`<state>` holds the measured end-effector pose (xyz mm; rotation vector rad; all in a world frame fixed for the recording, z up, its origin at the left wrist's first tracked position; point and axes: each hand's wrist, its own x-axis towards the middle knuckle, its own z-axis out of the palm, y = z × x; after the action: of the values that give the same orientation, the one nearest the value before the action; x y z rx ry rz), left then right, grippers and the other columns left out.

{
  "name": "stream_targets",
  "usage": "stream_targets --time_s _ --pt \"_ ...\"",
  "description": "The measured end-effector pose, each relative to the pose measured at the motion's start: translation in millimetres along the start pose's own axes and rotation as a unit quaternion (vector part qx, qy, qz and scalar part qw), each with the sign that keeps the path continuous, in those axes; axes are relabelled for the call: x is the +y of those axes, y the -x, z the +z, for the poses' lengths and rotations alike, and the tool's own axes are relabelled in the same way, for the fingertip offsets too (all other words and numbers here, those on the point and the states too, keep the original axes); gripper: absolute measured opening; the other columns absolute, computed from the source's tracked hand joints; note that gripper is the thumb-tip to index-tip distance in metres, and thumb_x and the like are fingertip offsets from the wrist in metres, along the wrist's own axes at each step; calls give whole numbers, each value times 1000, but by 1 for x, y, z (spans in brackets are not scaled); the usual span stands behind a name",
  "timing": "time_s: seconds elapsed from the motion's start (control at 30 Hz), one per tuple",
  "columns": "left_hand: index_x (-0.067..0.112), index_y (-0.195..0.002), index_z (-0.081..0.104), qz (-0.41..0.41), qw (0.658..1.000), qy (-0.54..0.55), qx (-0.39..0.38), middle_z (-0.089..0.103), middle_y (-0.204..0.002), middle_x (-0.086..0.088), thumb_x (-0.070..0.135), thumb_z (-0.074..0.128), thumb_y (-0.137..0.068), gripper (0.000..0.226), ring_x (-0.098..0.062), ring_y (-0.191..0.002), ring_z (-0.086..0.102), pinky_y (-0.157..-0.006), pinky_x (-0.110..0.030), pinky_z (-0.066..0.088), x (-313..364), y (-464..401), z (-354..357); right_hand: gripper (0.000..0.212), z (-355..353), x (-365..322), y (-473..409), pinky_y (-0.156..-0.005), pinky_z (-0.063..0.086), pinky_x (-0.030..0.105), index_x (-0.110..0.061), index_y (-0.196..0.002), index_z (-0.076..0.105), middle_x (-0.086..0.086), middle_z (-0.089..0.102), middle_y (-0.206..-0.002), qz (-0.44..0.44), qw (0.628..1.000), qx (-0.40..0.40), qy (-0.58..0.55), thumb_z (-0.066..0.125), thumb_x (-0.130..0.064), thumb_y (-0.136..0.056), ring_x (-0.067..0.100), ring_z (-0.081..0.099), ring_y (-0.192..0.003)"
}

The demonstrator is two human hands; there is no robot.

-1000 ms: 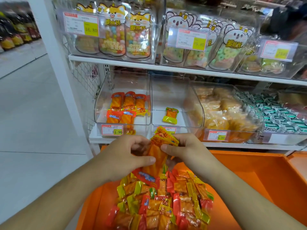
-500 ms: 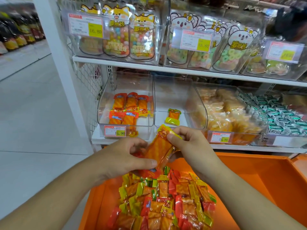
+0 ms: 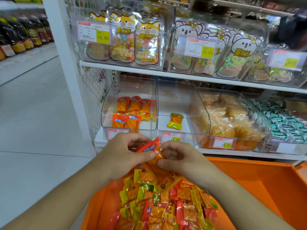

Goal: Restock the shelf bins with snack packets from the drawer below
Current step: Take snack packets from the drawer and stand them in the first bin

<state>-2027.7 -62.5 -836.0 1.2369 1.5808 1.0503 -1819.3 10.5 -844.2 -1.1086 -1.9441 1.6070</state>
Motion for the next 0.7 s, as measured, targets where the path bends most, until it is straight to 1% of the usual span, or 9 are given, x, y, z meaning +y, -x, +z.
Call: stream_targets --time_s 0.1,0.17,0.23,0.33,0.4,0.43,0.5,0.6,0.7 --pt "29 -109 77 0 999 22 30 78 -95 6 31 83 -85 25 -15 -84 76 -68 -33 65 2 -1 3 16 7 1 -2 -77 51 31 -18 -100 75 -4 64 -79 -16 1000 24 0 83 -13 -86 10 59 -76" --pt "26 -107 77 -8 997 61 44 80 -93 5 33 80 -86 22 -12 -83 77 -68 -30 64 4 -1 4 12 10 1 -4 -75 50 27 -13 -95 73 -5 61 -75 -14 998 54 -23 81 -9 -88 10 59 -74" --pt "30 -111 75 -15 996 78 30 80 -99 8 35 80 -85 27 -8 -88 77 -73 -29 64 4 0 5 8 13 0 -5 -70 48 25 -8 -91 70 -4 58 -70 -18 995 74 -59 78 -8 -90 10 58 -70" --pt "38 -120 67 -24 998 62 1 79 -103 11 31 83 -84 41 -8 -94 76 -80 -33 64 3 -2 3 13 19 -3 -8 -65 45 23 -9 -84 67 -7 52 -62 -23 991 99 -89 78 -11 -91 8 53 -63" --pt "34 -123 65 -27 998 56 7 80 -103 8 24 84 -84 45 -12 -93 77 -81 -38 65 3 -7 0 9 22 -7 -13 -69 52 29 -11 -91 70 4 60 -67 -14 990 104 -90 78 -15 -92 12 61 -68" --pt "32 -121 66 -21 999 48 11 80 -102 6 19 84 -85 43 -13 -92 77 -82 -40 65 6 -10 -2 8 23 -9 -15 -76 56 34 -14 -98 73 9 68 -78 -10 991 104 -87 78 -18 -93 15 68 -76" --pt "28 -115 68 -7 999 27 27 81 -99 2 11 83 -85 37 -15 -91 78 -84 -44 64 11 -23 -13 18 22 -13 -21 -89 59 38 -24 -112 72 4 75 -97 -8 991 119 -67 75 -21 -95 15 73 -93" --pt "23 -116 69 3 996 21 91 80 -99 -6 8 86 -82 41 -24 -92 78 -88 -47 63 19 -58 -35 26 12 -16 -30 -89 58 31 -29 -117 65 1 69 -108 -35 986 161 -32 72 -17 -96 17 68 -99" --pt "24 -114 67 4 992 -5 127 79 -98 -2 8 86 -81 41 -19 -87 77 -80 -40 64 28 -106 -52 27 1 -9 -38 -87 56 30 -26 -114 63 5 67 -108 -36 981 192 -17 69 -7 -95 20 64 -99"
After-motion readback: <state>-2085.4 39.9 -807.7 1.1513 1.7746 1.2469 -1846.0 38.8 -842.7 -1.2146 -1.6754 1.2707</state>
